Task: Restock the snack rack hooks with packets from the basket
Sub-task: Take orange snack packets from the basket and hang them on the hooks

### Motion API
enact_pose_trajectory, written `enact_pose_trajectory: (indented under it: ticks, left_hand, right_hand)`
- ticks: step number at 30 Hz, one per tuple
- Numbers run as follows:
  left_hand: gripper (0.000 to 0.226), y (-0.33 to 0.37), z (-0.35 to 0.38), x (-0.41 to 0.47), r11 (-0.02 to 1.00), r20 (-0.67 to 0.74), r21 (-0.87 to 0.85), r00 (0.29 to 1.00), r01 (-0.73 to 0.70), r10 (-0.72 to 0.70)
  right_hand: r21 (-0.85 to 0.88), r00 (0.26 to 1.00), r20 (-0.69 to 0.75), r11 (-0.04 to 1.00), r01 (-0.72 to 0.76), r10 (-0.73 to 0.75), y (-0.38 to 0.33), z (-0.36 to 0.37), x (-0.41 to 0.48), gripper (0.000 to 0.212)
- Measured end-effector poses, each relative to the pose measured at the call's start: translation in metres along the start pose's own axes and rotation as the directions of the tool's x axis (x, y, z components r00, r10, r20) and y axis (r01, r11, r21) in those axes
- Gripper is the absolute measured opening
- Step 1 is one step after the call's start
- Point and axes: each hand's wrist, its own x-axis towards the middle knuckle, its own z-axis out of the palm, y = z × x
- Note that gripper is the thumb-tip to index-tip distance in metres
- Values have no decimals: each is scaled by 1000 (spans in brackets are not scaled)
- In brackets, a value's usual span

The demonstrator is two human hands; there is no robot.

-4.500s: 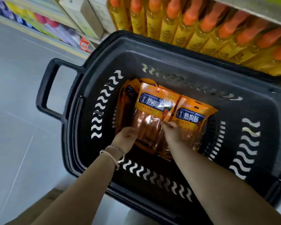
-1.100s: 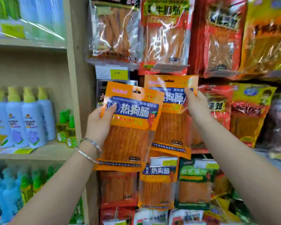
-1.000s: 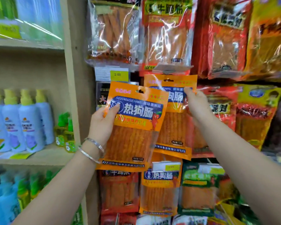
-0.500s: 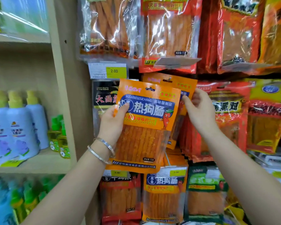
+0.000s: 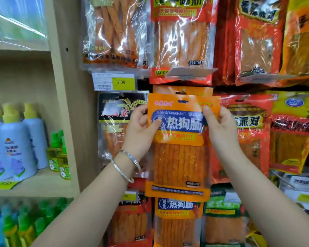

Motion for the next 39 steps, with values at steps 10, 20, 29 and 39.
enact_pose_trajectory:
  ticks: [10, 20, 29, 39]
  left_hand:
    - [65, 45, 16, 15, 851, 195, 353, 920, -390, 340]
    - [61, 38, 14, 18, 875, 193, 320, 929, -363, 315]
    - [69, -43, 9, -12, 741, 339, 595, 933, -312, 120]
    - [85, -102, 23, -9, 673, 372, 710, 922, -208, -107]
  right_hand:
    - [-190, 987, -55, 972, 141, -154, -19, 1, 34, 30]
    - [-268, 997, -29, 961, 67, -77, 2, 6, 47, 34]
    - [-696, 912, 81, 632, 341, -402, 36, -1, 3, 71]
    - [-838, 833, 527, 63, 542, -167, 66, 16, 7, 64]
